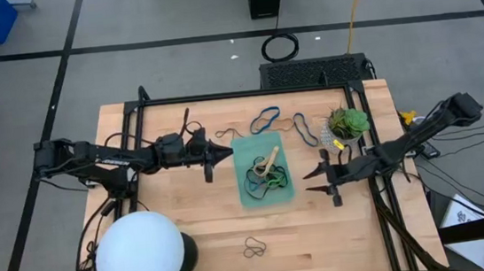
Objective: Pick and place rubber bands into bin
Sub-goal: Put the violet rubber band into the green bin
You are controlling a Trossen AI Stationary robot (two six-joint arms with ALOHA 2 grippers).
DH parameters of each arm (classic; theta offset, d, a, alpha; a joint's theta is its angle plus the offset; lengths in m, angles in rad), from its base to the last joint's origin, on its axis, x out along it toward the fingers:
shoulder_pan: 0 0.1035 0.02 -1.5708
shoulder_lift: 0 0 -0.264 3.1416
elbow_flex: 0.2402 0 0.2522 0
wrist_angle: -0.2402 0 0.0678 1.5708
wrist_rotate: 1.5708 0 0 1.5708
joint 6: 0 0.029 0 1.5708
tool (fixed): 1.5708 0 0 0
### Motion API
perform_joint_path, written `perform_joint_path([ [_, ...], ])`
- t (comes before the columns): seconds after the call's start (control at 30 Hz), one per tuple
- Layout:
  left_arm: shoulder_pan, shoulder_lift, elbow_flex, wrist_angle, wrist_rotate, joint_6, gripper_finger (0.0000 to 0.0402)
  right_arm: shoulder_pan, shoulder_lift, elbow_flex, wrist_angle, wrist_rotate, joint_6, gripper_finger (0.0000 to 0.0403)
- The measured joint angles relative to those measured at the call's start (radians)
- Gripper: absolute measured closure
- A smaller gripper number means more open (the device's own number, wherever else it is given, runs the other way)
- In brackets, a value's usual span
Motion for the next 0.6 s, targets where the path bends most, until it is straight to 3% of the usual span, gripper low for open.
perform_joint_path([
  [0.1, 0.000, 0.000, 0.000, 0.000, -0.025, 0.000, 0.0335, 0.000, -0.041, -0.021, -0.007, -0.001, -0.002, 0.0245],
  [0.37, 0.000, 0.000, 0.000, -0.004, -0.020, -0.001, 0.0222, 0.000, -0.107, -0.056, -0.006, 0.000, -0.002, 0.0245],
  [0.5, 0.000, 0.000, 0.000, -0.027, -0.010, -0.013, 0.0192, 0.000, -0.113, -0.056, -0.006, 0.001, -0.005, 0.0245],
  [0.6, -0.019, 0.000, 0.004, -0.027, 0.024, 0.074, 0.0183, 0.000, -0.113, -0.056, -0.006, 0.001, -0.005, 0.0245],
])
